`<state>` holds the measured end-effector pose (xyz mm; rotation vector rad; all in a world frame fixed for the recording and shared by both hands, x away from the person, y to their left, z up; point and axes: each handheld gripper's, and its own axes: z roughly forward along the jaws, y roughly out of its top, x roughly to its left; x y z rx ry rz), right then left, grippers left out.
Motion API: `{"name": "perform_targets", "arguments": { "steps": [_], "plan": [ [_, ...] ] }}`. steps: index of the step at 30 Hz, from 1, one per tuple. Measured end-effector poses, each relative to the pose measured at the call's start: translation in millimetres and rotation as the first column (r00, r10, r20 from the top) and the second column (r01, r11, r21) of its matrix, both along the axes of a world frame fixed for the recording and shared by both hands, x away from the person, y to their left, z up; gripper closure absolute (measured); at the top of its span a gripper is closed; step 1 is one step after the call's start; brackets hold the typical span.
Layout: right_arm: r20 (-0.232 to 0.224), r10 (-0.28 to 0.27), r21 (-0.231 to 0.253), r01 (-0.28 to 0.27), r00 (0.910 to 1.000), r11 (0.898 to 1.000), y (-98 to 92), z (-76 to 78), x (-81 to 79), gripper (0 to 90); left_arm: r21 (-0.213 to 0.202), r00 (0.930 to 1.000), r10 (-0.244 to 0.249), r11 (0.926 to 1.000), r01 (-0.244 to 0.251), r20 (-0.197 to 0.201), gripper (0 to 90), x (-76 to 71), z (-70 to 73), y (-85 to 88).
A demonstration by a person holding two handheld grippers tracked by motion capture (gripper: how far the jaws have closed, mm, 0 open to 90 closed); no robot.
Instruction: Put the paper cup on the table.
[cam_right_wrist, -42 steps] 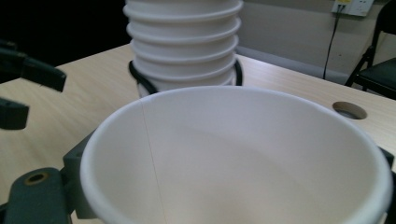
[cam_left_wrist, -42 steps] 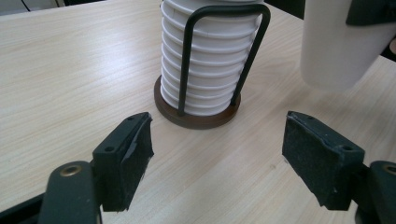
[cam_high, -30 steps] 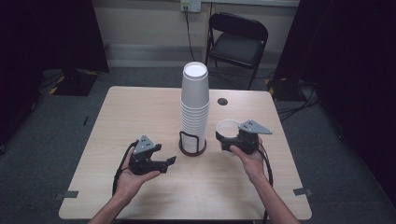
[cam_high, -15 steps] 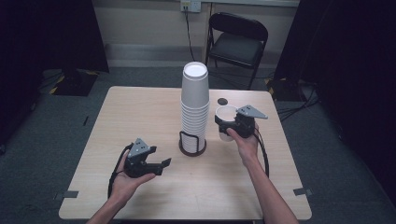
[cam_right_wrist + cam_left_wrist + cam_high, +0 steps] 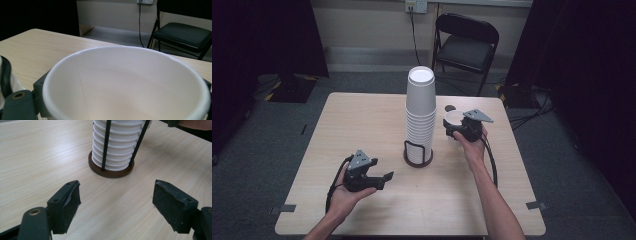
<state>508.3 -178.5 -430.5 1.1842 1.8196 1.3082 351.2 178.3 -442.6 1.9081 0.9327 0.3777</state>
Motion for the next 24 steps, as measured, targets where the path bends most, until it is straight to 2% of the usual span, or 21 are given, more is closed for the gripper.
{"name": "perform_targets", "arguments": {
  "steps": [7, 15, 21, 24],
  "plan": [
    [-0.019, -0.015, -0.005, 0.015, 0.9997, 1.0, 3.6, -12.1, 8.5, 11.2, -0.01, 1.0, 0.007, 0.9999, -0.007, 0.002, 21.8, 1.7, -1.4, 2.4],
    [-0.047, -0.018, -0.006, 0.017, 0.9987, 1.0, -0.8, -23.0, 12.1, 11.2, -0.011, 0.9998, 0.001, 0.9999, -0.001, -0.019, 20.8, 3.5, -6.9, 3.1],
    [-0.031, -0.02, -0.002, 0.02, 0.9993, 1.0, -3.6, -28.9, 7.7, 11.1, -0.004, 0.9999, -0.007, 1.0, 0.007, -0.013, 20.7, 3.1, -7.1, 2.0],
    [-0.038, -0.017, -0.008, 0.017, 0.9991, 1.0, -6.3, -28.9, 1.6, 10.9, -0.007, 0.9998, -0.007, 1.0, 0.007, -0.02, 20.7, 2.9, -7.9, 0.8]
  ]
}}
